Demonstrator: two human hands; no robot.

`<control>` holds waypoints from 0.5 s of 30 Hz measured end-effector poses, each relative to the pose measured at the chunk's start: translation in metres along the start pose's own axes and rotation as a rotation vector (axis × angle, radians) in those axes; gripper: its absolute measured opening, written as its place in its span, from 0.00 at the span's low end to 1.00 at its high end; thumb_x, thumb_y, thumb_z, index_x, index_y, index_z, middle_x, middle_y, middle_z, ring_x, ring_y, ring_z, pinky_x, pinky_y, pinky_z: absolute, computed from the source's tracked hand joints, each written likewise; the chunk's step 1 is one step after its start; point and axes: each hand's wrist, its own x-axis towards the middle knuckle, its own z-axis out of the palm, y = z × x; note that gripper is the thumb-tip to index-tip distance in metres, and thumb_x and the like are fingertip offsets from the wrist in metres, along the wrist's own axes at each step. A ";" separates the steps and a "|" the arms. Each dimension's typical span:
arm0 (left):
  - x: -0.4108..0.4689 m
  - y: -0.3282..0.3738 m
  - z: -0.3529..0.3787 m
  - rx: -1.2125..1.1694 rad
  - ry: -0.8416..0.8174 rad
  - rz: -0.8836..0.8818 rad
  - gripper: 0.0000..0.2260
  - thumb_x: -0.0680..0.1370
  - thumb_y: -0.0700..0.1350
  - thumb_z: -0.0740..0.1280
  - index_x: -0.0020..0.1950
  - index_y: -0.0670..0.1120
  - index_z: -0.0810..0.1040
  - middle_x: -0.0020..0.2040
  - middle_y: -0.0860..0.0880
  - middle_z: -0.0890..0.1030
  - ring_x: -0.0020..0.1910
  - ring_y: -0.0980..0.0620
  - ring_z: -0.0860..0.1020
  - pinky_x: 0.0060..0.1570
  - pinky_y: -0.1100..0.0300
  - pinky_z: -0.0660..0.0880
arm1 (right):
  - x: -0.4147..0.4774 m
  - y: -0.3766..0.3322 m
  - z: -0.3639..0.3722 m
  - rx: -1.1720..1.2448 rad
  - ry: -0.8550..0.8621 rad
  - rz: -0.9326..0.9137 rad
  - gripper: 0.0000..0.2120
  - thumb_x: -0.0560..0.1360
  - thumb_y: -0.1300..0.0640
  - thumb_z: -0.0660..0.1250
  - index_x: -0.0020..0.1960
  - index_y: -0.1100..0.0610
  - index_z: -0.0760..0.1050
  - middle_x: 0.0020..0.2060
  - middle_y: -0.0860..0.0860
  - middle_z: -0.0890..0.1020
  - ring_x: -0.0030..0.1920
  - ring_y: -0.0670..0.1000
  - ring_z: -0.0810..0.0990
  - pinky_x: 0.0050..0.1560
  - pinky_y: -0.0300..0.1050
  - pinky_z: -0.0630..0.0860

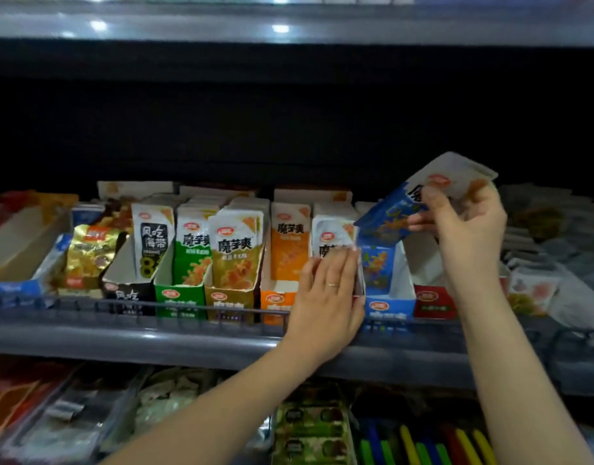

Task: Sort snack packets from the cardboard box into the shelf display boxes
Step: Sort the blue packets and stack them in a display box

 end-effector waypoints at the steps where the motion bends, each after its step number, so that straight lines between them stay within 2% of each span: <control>1: -0.001 -0.001 0.005 0.010 0.046 0.040 0.25 0.76 0.52 0.58 0.71 0.42 0.64 0.66 0.44 0.71 0.66 0.47 0.66 0.68 0.49 0.58 | 0.003 0.005 -0.003 0.056 0.025 0.006 0.09 0.77 0.63 0.65 0.47 0.50 0.68 0.38 0.50 0.78 0.29 0.44 0.80 0.32 0.37 0.77; 5: -0.002 0.001 0.013 0.068 0.070 0.188 0.16 0.76 0.48 0.59 0.62 0.46 0.74 0.60 0.45 0.77 0.58 0.46 0.73 0.60 0.50 0.64 | 0.015 0.027 -0.014 0.133 0.063 0.031 0.09 0.77 0.63 0.66 0.47 0.52 0.68 0.38 0.50 0.78 0.28 0.44 0.79 0.29 0.36 0.75; 8: -0.002 0.000 0.014 0.080 0.034 0.249 0.11 0.75 0.46 0.60 0.53 0.46 0.78 0.57 0.44 0.78 0.50 0.46 0.76 0.50 0.53 0.66 | 0.021 0.040 -0.022 0.027 0.051 0.050 0.11 0.75 0.65 0.67 0.45 0.52 0.67 0.32 0.44 0.79 0.22 0.41 0.74 0.22 0.33 0.68; 10: -0.001 0.000 0.016 0.072 0.035 0.286 0.11 0.75 0.45 0.59 0.53 0.45 0.78 0.57 0.43 0.78 0.49 0.46 0.77 0.47 0.54 0.66 | 0.023 0.046 -0.026 -0.016 0.007 0.057 0.12 0.75 0.65 0.67 0.43 0.52 0.67 0.28 0.41 0.79 0.21 0.41 0.72 0.21 0.32 0.65; 15: -0.003 -0.002 0.022 0.015 0.049 0.327 0.12 0.75 0.43 0.59 0.57 0.45 0.72 0.56 0.45 0.74 0.50 0.48 0.73 0.47 0.55 0.66 | 0.028 0.046 -0.025 0.117 -0.059 0.115 0.09 0.75 0.66 0.67 0.47 0.54 0.70 0.31 0.44 0.81 0.24 0.42 0.74 0.23 0.34 0.68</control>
